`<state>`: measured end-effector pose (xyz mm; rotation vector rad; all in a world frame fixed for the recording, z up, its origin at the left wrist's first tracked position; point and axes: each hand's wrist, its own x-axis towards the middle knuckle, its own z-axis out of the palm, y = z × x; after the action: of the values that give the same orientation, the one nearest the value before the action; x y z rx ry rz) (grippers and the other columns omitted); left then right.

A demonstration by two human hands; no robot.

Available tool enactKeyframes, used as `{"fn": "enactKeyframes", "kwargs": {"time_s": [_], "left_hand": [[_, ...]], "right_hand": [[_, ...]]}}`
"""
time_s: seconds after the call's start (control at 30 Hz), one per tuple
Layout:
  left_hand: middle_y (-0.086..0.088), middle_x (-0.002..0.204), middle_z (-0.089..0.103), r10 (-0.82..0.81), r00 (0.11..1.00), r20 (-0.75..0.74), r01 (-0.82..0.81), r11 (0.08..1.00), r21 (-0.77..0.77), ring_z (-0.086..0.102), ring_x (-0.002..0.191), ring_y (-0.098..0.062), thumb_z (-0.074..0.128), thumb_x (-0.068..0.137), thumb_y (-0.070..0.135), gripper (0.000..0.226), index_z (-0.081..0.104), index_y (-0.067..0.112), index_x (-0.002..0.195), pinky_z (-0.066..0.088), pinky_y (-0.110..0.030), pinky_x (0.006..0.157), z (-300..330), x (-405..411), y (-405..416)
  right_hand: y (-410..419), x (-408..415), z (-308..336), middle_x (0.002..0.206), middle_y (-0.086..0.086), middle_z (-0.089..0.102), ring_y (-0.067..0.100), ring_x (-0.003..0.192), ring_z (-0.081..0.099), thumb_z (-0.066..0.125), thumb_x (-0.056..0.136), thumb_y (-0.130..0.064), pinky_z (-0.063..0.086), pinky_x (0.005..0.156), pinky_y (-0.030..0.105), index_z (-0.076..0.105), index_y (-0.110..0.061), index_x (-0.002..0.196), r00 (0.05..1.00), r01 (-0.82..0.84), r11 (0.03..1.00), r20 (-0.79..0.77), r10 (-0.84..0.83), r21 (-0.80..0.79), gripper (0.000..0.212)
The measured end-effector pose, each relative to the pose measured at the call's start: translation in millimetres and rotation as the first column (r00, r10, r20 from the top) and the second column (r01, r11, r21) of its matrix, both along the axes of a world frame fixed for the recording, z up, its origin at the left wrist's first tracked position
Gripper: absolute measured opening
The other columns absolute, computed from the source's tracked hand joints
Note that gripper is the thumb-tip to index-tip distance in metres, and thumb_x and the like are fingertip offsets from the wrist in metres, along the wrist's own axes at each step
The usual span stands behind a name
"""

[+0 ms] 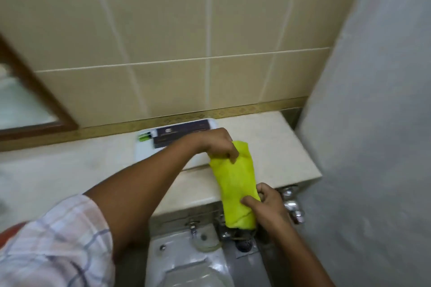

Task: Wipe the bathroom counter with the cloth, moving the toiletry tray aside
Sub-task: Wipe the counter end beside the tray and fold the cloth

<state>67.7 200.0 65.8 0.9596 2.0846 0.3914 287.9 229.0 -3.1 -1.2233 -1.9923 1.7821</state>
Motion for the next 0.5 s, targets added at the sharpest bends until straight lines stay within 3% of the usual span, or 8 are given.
{"fn": "enactKeyframes", "kwargs": {"time_s": [0.07,0.13,0.2,0.27,0.4,0.5], "left_hand": [[0.0,0.063,0.06,0.046,0.999,-0.015,-0.047,0.991,-0.123,0.057,0.054,-0.017,0.08,0.068,0.026,0.023,0.062,0.013,0.063,0.048,-0.022,0.054,20.8,-23.2,-66.6],[-0.011,0.087,0.068,0.118,0.993,0.004,-0.112,0.954,-0.279,0.065,0.068,-0.026,0.081,0.068,0.022,0.022,0.064,0.011,0.076,0.057,-0.035,0.064,30.4,-46.8,-129.1],[-0.017,0.1,0.068,0.201,0.979,-0.035,-0.197,0.885,-0.421,0.065,0.074,-0.032,0.08,0.068,0.024,0.028,0.064,0.009,0.086,0.058,-0.039,0.064,35.1,-68.2,-214.5],[-0.019,0.097,0.065,0.252,0.965,-0.07,-0.249,0.803,-0.542,0.063,0.076,-0.034,0.079,0.069,0.024,0.029,0.063,0.007,0.087,0.057,-0.039,0.066,35.3,-78.3,-279.9],[-0.014,0.084,0.055,0.328,0.929,-0.172,-0.363,0.71,-0.604,0.059,0.075,-0.033,0.076,0.076,0.024,0.036,0.054,0.005,0.096,0.054,-0.039,0.067,21.5,-76.0,-388.5],[-0.015,0.098,0.059,0.336,0.904,-0.266,-0.428,0.699,-0.572,0.062,0.075,-0.034,0.077,0.068,0.023,0.036,0.057,0.004,0.092,0.056,-0.039,0.065,8.9,-68.3,-427.0]], "right_hand": [[-54.8,-17.0,10.1,0.079,0.021,0.074,0.024,0.069,0.066,0.072,0.062,-0.014,0.051,0.062,0.034,0.065,-0.005,0.079,0.993,-0.107,0.989,-0.059,0.101,-0.106,0.02],[-109.4,-36.5,13.5,0.086,0.021,0.076,0.027,0.074,0.068,0.075,0.066,-0.007,0.055,0.064,0.035,0.066,0.001,0.09,0.978,-0.202,0.945,-0.104,0.18,-0.256,0.027],[-181.2,-64.9,19.5,0.094,0.021,0.076,0.03,0.078,0.071,0.076,0.07,-0.005,0.059,0.065,0.038,0.064,0.004,0.1,0.94,-0.341,0.845,-0.126,0.318,-0.413,0.033],[-237.0,-85.6,18.6,0.102,0.021,0.074,0.032,0.084,0.073,0.071,0.081,0.0,0.061,0.07,0.041,0.064,0.003,0.106,0.903,-0.415,0.76,-0.123,0.412,-0.5,0.026],[-327.0,-117.1,0.5,0.108,0.025,0.072,0.04,0.098,0.069,0.068,0.084,0.001,0.055,0.089,0.054,0.065,0.003,0.106,0.842,-0.491,0.692,-0.084,0.533,-0.53,0.022],[-363.0,-128.7,-15.4,0.108,0.02,0.072,0.037,0.098,0.069,0.07,0.084,-0.004,0.054,0.091,0.056,0.066,-0.006,0.1,0.816,-0.497,0.669,-0.037,0.576,-0.553,0.017]]}}
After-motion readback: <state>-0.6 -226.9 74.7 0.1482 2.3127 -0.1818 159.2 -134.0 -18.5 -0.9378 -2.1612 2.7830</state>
